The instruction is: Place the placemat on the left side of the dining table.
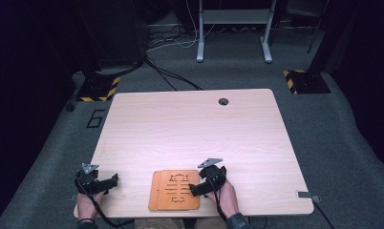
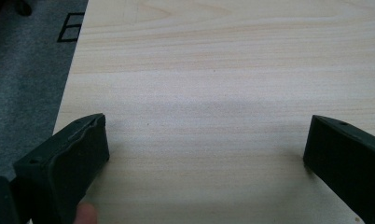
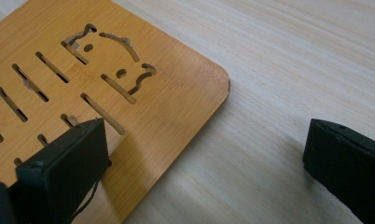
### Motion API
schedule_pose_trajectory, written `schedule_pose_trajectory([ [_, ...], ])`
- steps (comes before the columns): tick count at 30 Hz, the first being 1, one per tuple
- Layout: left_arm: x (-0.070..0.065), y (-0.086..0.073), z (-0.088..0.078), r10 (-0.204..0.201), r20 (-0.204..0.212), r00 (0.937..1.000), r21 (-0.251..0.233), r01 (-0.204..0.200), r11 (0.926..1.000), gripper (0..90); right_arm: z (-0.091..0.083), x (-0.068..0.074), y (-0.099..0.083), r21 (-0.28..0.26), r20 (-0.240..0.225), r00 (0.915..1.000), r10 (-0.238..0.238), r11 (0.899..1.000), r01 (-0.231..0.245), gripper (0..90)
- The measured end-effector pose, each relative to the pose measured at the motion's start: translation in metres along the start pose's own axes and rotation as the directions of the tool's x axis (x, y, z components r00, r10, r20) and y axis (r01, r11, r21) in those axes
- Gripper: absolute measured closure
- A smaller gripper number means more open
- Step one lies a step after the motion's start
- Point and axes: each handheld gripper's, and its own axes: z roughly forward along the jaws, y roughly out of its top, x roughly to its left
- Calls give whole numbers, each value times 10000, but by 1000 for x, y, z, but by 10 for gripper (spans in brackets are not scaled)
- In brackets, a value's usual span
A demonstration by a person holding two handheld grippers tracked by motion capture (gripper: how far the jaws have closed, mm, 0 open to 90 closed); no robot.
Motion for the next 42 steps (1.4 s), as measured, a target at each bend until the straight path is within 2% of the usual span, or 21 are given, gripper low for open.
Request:
schedule_pose_trajectory([
  [6, 0, 0, 0, 9, -1, 10000, -3, -9, 10000, 0, -1, -3, -7, -436, 33, 10000, -57, 9990, 59, 0],
  [8, 0, 0, 0, -5, 9, 10000, -6, 5, 10000, 0, -2, -6, -12, -773, 246, 9995, -180, 9968, 198, 0],
  [18, -1, 0, -1, -13, 22, 10000, -12, 14, 10000, 0, -4, -8, -15, -845, 320, 9995, -38, 9964, 65, 0],
  [23, -3, -2, -3, -101, 53, 9999, 57, 101, 9999, 0, -4, -9, -16, -854, 315, 9994, -159, 9962, 186, 0],
  [27, -8, 0, -6, -178, 364, 9992, 275, 168, 9995, 0, -4, -9, -16, -871, 308, 9994, -159, 9960, 186, 0],
  [30, -15, 5, -9, 10, 630, 9980, 370, -33, 9993, 0, -4, -9, -16, -875, 306, 9994, -160, 9960, 186, 0],
  [33, -21, 7, -12, 118, 724, 9973, 357, -144, 9993, 0, -4, -9, -16, -876, 309, 9994, -157, 9960, 184, 0],
  [34, -26, 9, -14, 164, 948, 9954, 359, -199, 9992, 0, -4, -9, -16, -877, 305, 9994, -164, 9960, 190, 0],
  [37, -31, 11, -17, 245, 1036, 9943, 441, -292, 9986, 0, -4, -9, -16, -889, 322, 9994, -152, 9959, 180, 0],
  [38, -35, 12, -19, 233, 1236, 9921, 425, -287, 9987, 0, -4, -9, -16, -891, 327, 9994, -126, 9959, 154, 0],
  [40, -38, 12, -20, 259, 1316, 9910, 431, -318, 9986, 0, -4, -9, -16, -892, 324, 9994, -134, 9959, 162, 0],
  [42, -47, 13, -23, 468, 1580, 9863, 521, -557, 9971, 0, -4, -9, -16, -896, 330, 9994, -141, 9958, 170, 0],
])
